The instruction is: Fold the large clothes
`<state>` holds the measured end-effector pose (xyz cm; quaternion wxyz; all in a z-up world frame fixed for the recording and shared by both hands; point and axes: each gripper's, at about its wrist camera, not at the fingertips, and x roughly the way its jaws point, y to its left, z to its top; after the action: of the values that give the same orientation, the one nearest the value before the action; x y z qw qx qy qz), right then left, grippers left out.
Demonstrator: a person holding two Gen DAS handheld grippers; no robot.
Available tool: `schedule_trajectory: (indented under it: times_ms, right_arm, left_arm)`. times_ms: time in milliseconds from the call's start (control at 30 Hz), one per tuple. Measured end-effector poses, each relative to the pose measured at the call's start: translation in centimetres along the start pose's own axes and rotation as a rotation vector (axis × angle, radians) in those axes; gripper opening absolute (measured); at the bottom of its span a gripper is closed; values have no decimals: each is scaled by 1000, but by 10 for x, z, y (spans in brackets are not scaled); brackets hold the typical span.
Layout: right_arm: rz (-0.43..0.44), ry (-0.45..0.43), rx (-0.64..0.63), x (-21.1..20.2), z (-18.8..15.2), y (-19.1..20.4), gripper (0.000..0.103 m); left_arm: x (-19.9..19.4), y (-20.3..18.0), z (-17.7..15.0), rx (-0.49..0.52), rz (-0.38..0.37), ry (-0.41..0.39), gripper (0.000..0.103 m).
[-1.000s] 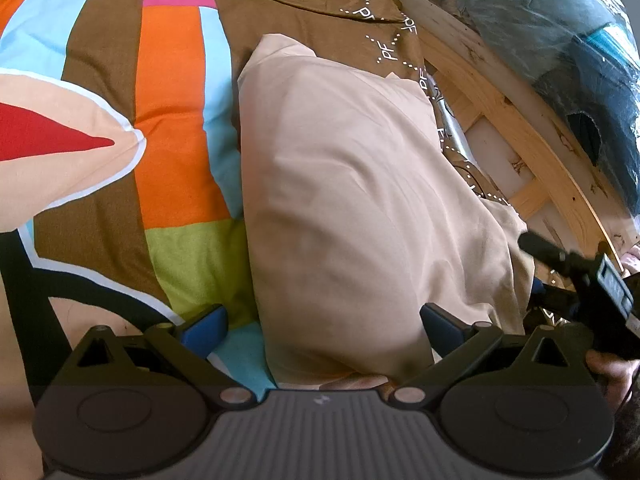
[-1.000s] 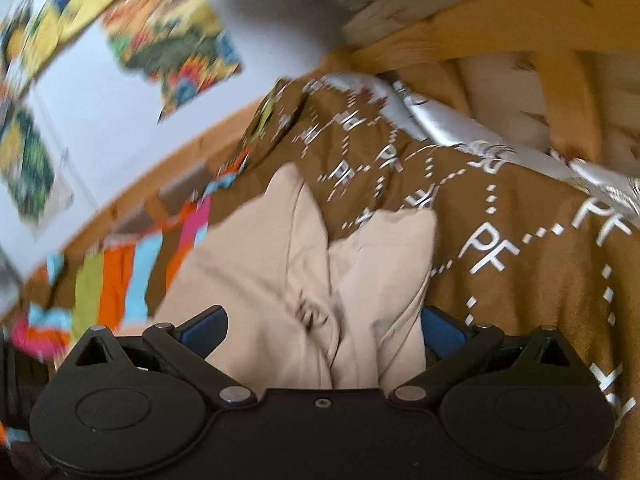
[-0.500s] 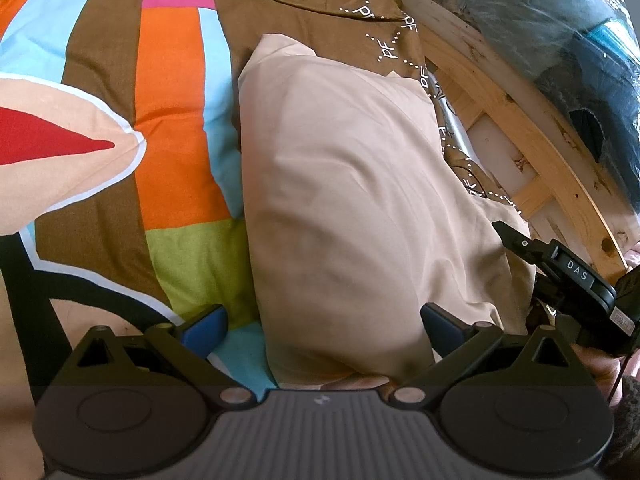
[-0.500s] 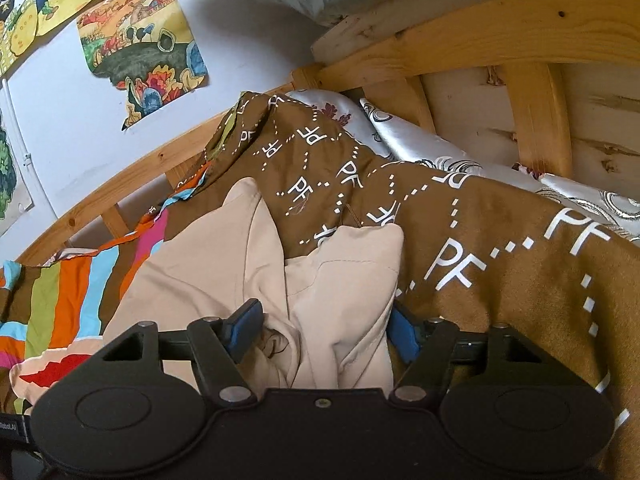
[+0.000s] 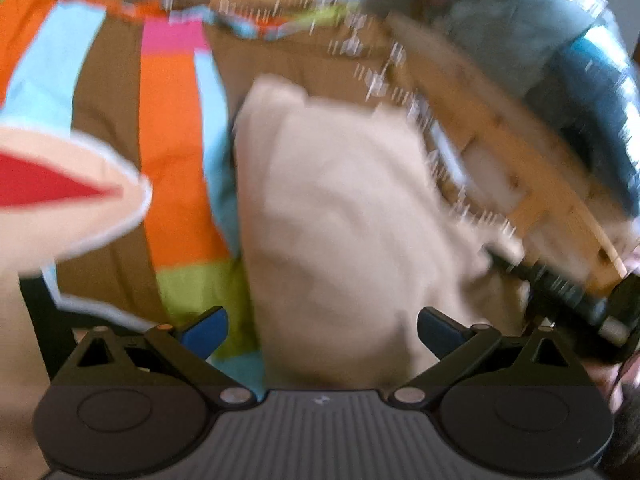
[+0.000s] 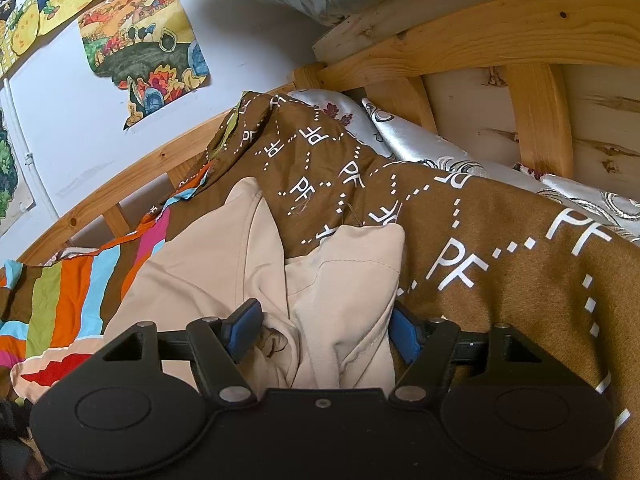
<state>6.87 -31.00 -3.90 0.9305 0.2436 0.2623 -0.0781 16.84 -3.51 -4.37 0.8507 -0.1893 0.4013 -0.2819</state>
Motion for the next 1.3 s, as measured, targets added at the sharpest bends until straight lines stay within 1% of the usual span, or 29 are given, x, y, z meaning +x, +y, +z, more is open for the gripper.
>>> schedule_trajectory:
  times_ms: [33,67,100,200,233,300,400,433,500,567,600,633,667,700,733,767,800,833,867,900,967,1033,1100,1167,1233,1300]
  right_arm:
    - [1,-1,0,0,-1,0,71]
    - [1,-3,-1,0,-1,0,71]
    - [1,-4,-3,0,-1,0,72]
    - [5,-6,-2,1,-2,1,73]
    - [10,-7,3,0,-2,0,74]
    - [27,-13,19,-1,-2,-2,76]
    - [70,-24,34,-4,-2,-5,82]
    - [87,-22,22,-4,-3,-5,86]
    - [98,-18,-31,-2,-5,0,88]
    - [69,-12,-132,2,-11,10,87]
    - [54,-10,-179,3,-14,14,84]
    - [37,-10,-222,4,-17,18,79]
    - [34,-13,-233,3,-18,19,75]
    - [35,-11,-228,3,-18,19,67]
    - [46,-5,-219,3,-17,18,57]
    - [56,4,-215,3,-16,19,52]
    - [58,12,-220,2,-16,23,41]
    - [46,15,-246,1,-16,30,34]
    - [32,11,-287,-2,-16,39,30]
    - [30,3,-320,-6,-15,46,22]
    - [53,-31,-387,-16,-10,66,19]
    - [74,-57,-422,-21,-6,83,18]
    - [93,-91,-463,-21,-2,104,17]
    - [116,-144,-511,-16,4,128,17]
    - [148,-189,-528,-7,12,148,17]
    - [188,-214,-534,12,20,168,17]
  left_arm:
    - [-4,1,4,-18,-30,-27,102]
    - [-4,2,10,-40,-54,-34,102]
    - [-1,5,17,-55,-64,-21,102]
    - [10,13,37,-53,-12,-7,102]
    - [15,16,43,-52,-9,9,102]
    - [30,26,54,-67,-9,68,102]
    - [51,39,59,-77,-53,148,102]
    - [56,42,59,-85,-75,165,102]
    - [66,48,58,-117,-120,198,103]
    - [72,51,57,-130,-133,210,101]
    - [74,49,56,-123,-137,214,96]
    - [75,46,56,-111,-144,215,95]
    - [76,40,57,-91,-123,214,93]
    - [76,35,57,-70,-97,214,91]
    - [75,28,56,-49,-71,207,90]
    - [72,23,56,-29,-53,197,87]
    - [68,16,55,-1,-32,180,84]
    - [64,9,54,28,-15,164,83]
    - [58,2,53,63,-1,142,80]
    - [52,-2,52,91,4,125,76]
    - [42,-10,54,137,0,98,73]
    - [29,-14,59,172,-11,62,71]
    - [10,-14,65,218,1,8,70]
    - [-9,-9,77,254,22,-46,70]
    - [-28,0,91,268,52,-105,70]
    - [-41,13,108,277,107,-147,70]
